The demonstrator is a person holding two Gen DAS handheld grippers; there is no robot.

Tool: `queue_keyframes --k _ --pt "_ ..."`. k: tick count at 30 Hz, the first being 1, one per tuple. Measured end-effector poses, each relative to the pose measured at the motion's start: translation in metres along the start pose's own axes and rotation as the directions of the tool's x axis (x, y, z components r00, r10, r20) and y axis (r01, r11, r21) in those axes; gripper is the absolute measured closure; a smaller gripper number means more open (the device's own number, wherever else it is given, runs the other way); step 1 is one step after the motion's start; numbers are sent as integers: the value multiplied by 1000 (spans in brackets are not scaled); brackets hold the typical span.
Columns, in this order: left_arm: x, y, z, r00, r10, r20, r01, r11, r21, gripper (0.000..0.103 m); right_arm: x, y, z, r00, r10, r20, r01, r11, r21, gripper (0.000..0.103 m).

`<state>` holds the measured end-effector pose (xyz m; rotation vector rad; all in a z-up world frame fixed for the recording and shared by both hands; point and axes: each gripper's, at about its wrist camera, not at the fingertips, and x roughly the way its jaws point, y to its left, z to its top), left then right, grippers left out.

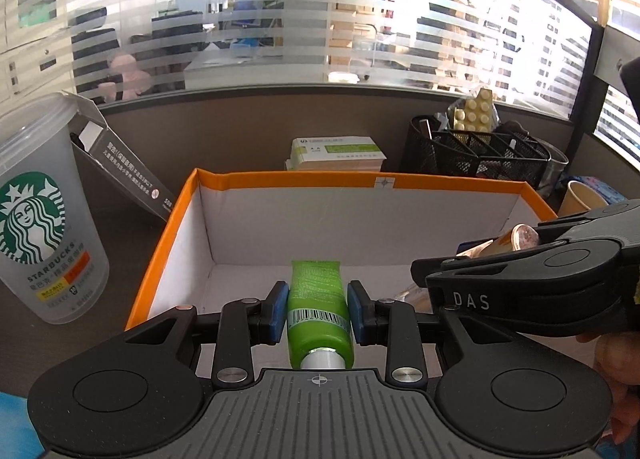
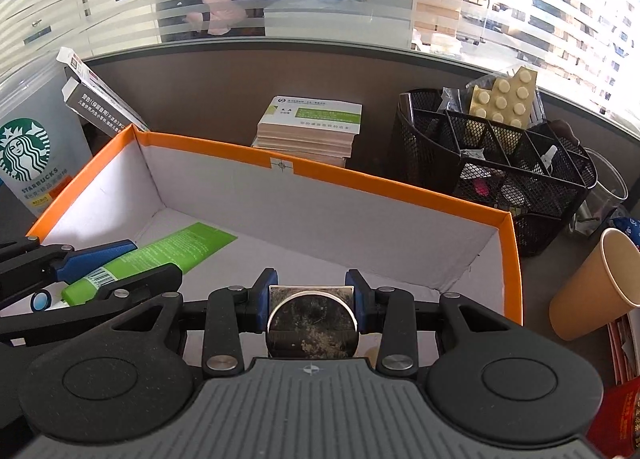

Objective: Organize rigid objects
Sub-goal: 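Lower and release the green tube and glass block into the box with both grippers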

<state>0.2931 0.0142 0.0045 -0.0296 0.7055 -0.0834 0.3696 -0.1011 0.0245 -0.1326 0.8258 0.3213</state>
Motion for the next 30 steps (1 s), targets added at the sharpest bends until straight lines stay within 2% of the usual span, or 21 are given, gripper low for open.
queue_keyframes --k 16,30 --pt "5 -7 -3 1000 14 -22 -13 1000 23 73 -10 0 -12 1000 0 -9 0 1000 -21 67" --pt "10 -11 -8 997 43 -71 -40 998 55 73 -8 0 -20 997 -4 -75 2 1000 -22 64"
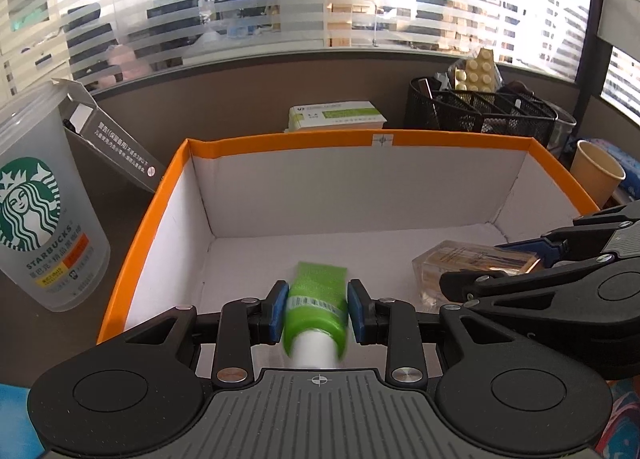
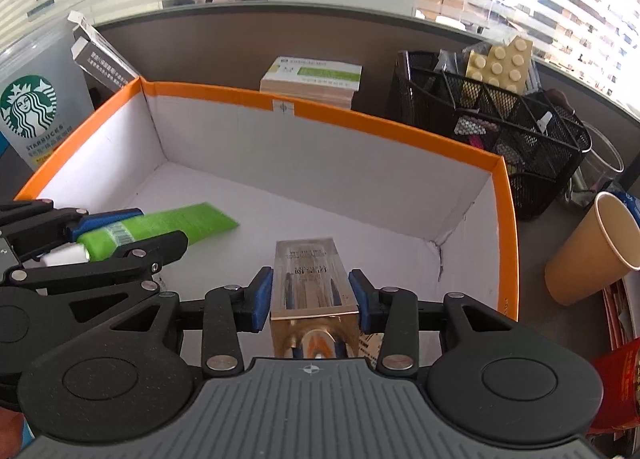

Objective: Organize rigid objects
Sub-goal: 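Lower and release the green tube and glass block into the box with both grippers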

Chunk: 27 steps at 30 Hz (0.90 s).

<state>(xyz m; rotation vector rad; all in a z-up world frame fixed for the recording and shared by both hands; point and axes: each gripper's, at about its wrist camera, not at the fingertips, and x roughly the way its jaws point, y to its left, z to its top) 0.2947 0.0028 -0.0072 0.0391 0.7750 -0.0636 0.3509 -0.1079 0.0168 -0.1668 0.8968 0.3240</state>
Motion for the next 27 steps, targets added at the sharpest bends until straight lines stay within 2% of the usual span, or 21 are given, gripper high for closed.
queue_keyframes --k 8,10,13,15,18,22,27 --pt "-1 7 -2 1000 15 1 -15 999 -35 67 2 2 -5 1000 0 -18 0 1000 -5 59" --pt "-2 10 -2 1000 23 -6 -23 999 -48 58 0 3 -6 1000 -7 -15 7 1000 -6 58" --pt "-6 12 -3 999 46 3 -45 998 -44 50 -6 5 -5 1000 -15 -8 15 1000 -8 57" --pt "-10 13 -2 998 58 8 -58 997 -49 46 -11 7 -5 1000 -27 -1 27 1000 -15 55" --pt "-18 15 -2 999 47 13 -46 997 -57 45 -21 8 -4 999 -33 12 33 999 -17 53" --pt "-35 15 -2 995 90 47 -88 995 -49 30 -36 8 -6 999 -30 35 31 999 -12 52" --pt "-61 22 -1 992 92 88 -86 994 -66 25 -59 8 -6 997 -27 78 27 1000 4 49"
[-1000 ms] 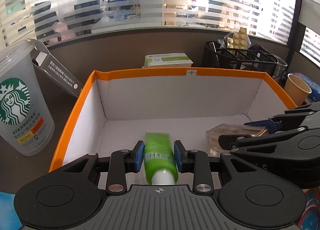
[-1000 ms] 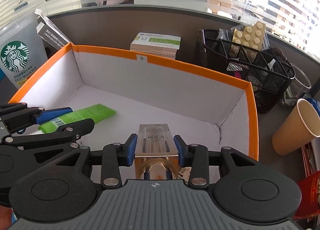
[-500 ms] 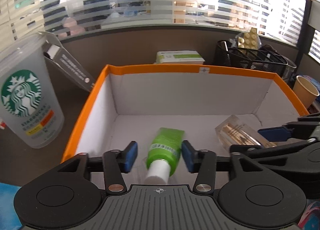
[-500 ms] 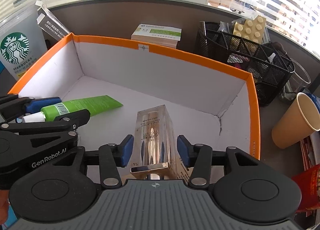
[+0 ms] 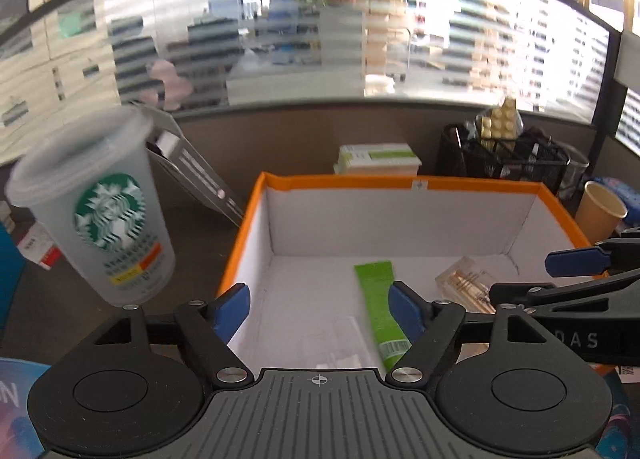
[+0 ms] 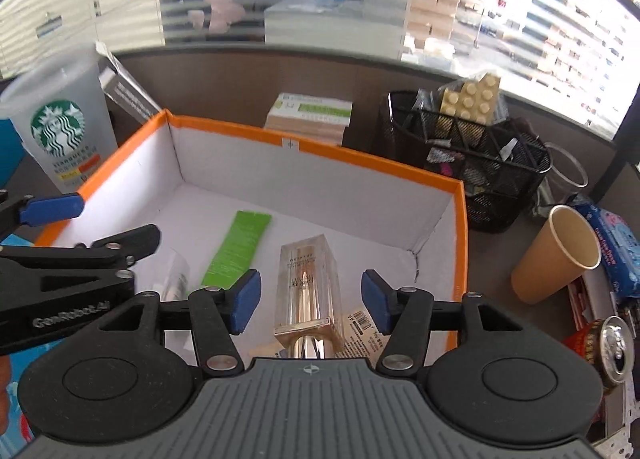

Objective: Organize rigid objects
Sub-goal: 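Lower and release the green tube and glass block into the box with both grippers, then move both grippers back toward the white power bank on the mousepad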

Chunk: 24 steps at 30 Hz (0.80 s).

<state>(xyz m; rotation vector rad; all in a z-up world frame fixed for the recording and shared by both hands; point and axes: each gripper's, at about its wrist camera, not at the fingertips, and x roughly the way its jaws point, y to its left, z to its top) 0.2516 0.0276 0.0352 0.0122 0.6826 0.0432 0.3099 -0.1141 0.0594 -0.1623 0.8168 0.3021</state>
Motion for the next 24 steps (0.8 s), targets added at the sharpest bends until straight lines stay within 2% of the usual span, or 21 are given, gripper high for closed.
queue_keyframes --k 5,10,14,17,20,22,23,24 --pt "-27 5 -8 999 -17 31 17 1000 10 22 -17 -3 -2 999 -14 34 14 1000 14 46" --pt "-46 6 -31 998 -42 44 42 999 12 18 1 -6 -11 979 -203 25 204 977 -65 45" --pt "-54 3 -49 998 -59 34 57 998 41 18 23 2 -20 965 -263 0 261 955 -144 47" --pt "-61 5 -61 997 -62 36 60 997 49 18 30 12 -25 948 -317 26 314 924 -219 47" --pt "-67 9 -73 998 -55 42 53 997 52 11 25 7 -21 956 -289 44 292 938 -187 43" --pt "-69 14 -81 998 -45 40 43 998 46 11 27 -6 -16 985 -170 -12 168 982 -86 43" --pt "-70 16 -85 998 -47 35 46 998 41 11 26 -14 -15 996 -84 -36 83 996 -22 43" --pt "-70 19 -88 998 -50 27 49 998 32 11 27 -21 -14 999 8 -52 -6 999 49 39"
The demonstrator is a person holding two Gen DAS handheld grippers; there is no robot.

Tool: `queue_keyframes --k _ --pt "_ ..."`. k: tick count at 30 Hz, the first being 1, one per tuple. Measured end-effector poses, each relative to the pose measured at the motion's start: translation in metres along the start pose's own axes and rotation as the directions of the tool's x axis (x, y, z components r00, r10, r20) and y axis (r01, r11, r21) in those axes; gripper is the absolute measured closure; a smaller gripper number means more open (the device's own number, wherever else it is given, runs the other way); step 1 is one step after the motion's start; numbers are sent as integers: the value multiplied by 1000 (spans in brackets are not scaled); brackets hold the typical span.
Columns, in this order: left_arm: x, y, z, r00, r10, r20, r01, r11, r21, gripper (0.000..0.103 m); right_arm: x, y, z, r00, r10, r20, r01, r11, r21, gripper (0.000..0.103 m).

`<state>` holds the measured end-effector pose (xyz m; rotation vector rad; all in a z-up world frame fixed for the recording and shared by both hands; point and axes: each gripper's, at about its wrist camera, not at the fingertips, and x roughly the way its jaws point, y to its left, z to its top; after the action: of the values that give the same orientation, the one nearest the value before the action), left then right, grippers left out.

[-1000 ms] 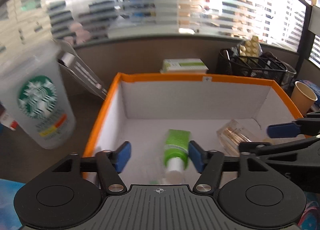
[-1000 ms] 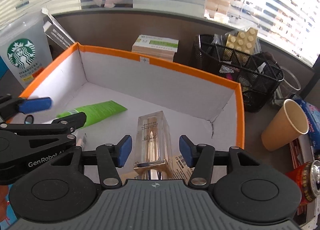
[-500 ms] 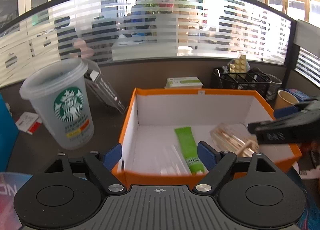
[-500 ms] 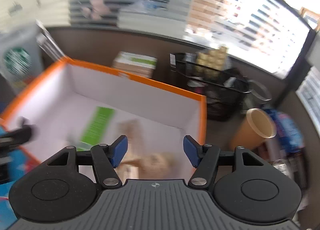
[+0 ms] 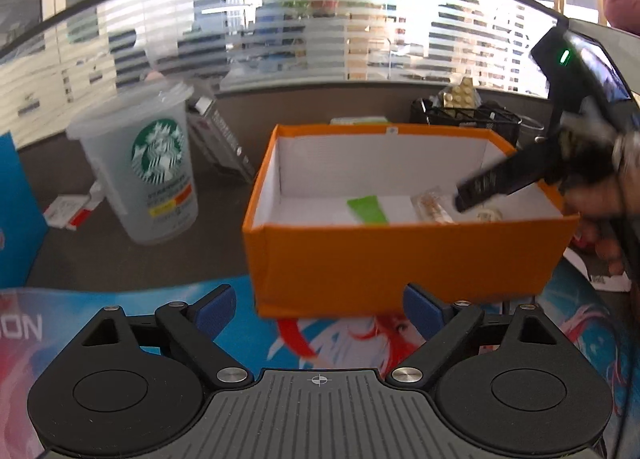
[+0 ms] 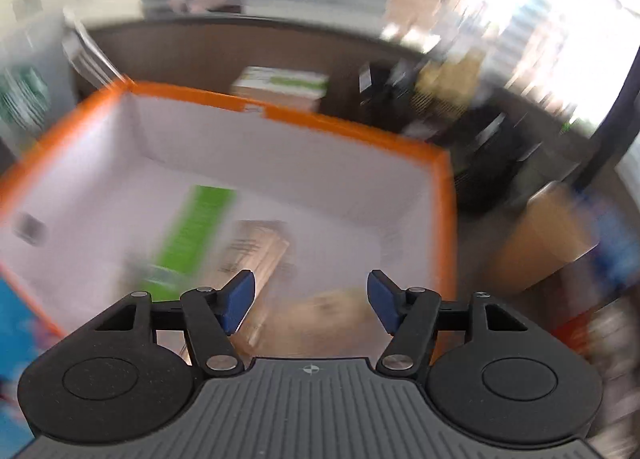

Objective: Organize rigid objects
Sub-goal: 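Move both grippers back toward the white power bank on the mousepad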

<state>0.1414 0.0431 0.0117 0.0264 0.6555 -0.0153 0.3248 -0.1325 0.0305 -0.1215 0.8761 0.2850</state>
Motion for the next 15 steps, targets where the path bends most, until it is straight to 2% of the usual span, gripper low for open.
queue_keyframes --k 3,5,8,10,13,15 --pt "2 7 -7 1000 9 -23 -9 1000 -23 10 -2 -2 1 998 69 2 -69 996 49 28" --pt "4 8 -9 999 15 -36 -16 1000 -26 10 -6 -1 2 997 81 16 -82 995 52 33" --pt "0 4 -11 999 3 -36 -4 1000 -14 10 -25 7 0 996 24 84 -26 1000 17 36" --pt "-4 0 -16 999 -16 -30 16 1000 -3 5 -48 11 -8 989 63 137 -63 998 -4 36" --pt "-9 -10 -26 998 -51 -39 51 999 6 4 -87 10 -31 966 145 214 -142 989 -26 35" --pt "-8 -16 -31 996 -74 -53 75 997 8 4 -109 10 -52 954 163 252 -159 987 -36 34"
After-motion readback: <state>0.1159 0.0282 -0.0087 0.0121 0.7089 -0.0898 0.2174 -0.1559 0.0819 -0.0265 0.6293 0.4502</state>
